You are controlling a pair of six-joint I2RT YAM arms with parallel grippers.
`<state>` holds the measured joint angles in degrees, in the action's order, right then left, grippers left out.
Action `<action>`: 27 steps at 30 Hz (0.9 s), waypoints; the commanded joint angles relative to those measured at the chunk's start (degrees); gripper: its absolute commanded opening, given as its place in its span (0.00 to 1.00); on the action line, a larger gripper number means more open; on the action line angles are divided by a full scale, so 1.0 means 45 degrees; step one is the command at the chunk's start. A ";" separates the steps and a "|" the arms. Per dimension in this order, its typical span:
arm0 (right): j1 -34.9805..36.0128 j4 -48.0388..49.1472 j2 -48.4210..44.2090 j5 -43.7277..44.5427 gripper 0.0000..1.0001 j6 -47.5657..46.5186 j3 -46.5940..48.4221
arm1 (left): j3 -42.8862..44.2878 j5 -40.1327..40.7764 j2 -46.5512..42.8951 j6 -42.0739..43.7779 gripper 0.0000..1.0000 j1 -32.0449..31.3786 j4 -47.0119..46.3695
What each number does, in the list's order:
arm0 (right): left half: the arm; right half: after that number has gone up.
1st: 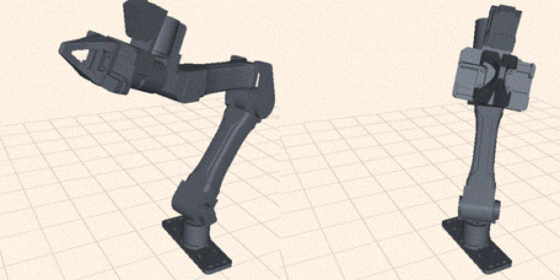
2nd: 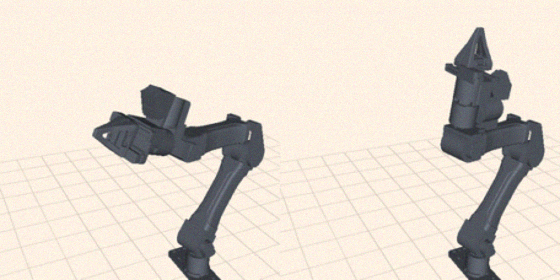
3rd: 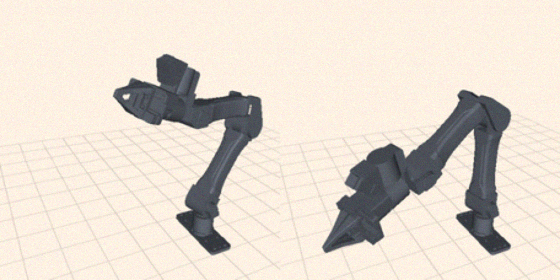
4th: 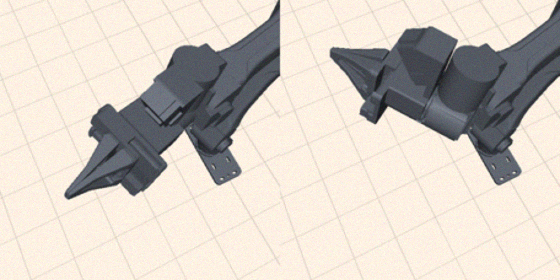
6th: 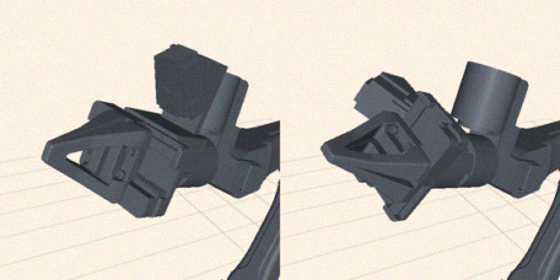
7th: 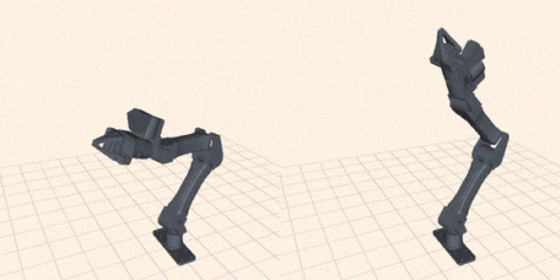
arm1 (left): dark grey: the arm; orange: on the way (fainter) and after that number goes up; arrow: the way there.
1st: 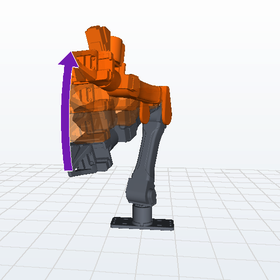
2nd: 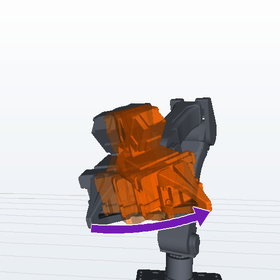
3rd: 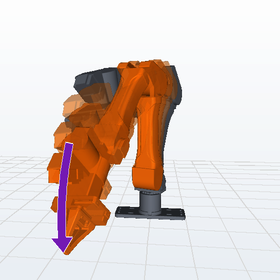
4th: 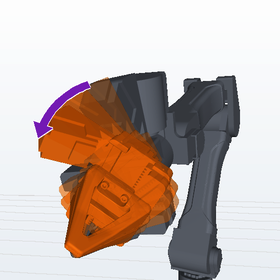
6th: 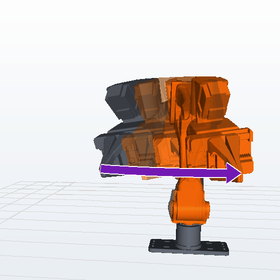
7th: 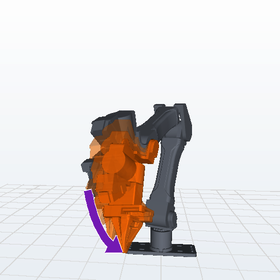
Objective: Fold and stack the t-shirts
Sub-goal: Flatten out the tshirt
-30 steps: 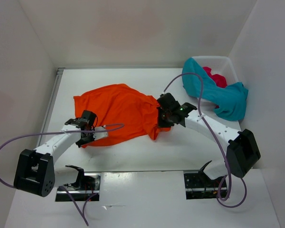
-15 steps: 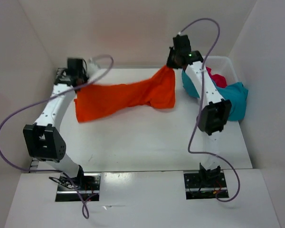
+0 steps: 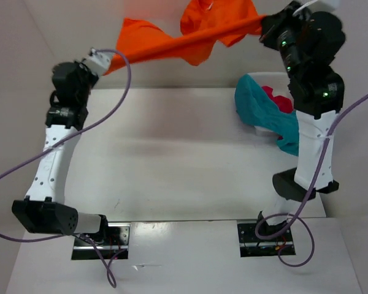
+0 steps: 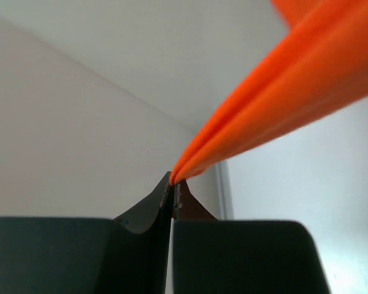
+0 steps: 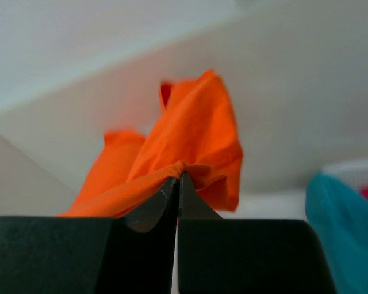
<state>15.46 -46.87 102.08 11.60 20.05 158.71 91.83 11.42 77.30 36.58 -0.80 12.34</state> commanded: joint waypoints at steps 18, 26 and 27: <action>0.5819 0.1529 -0.3837 -0.0995 0.00 0.5776 -2.2828 | -1.1891 0.2208 -0.1826 0.2790 0.01 -0.1014 0.4014; 0.5181 0.1845 -0.2709 -0.1112 0.00 0.3773 -2.1022 | -1.1564 0.2559 -0.2122 0.2633 0.01 -0.1014 0.3609; 0.4171 0.1494 -0.1622 -0.0474 0.00 0.3070 -1.9813 | -1.0863 0.2714 -0.1152 0.2498 0.00 -0.1014 0.3161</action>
<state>40.47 -42.33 89.10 6.15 40.84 58.17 37.28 21.43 67.11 49.12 -5.19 30.89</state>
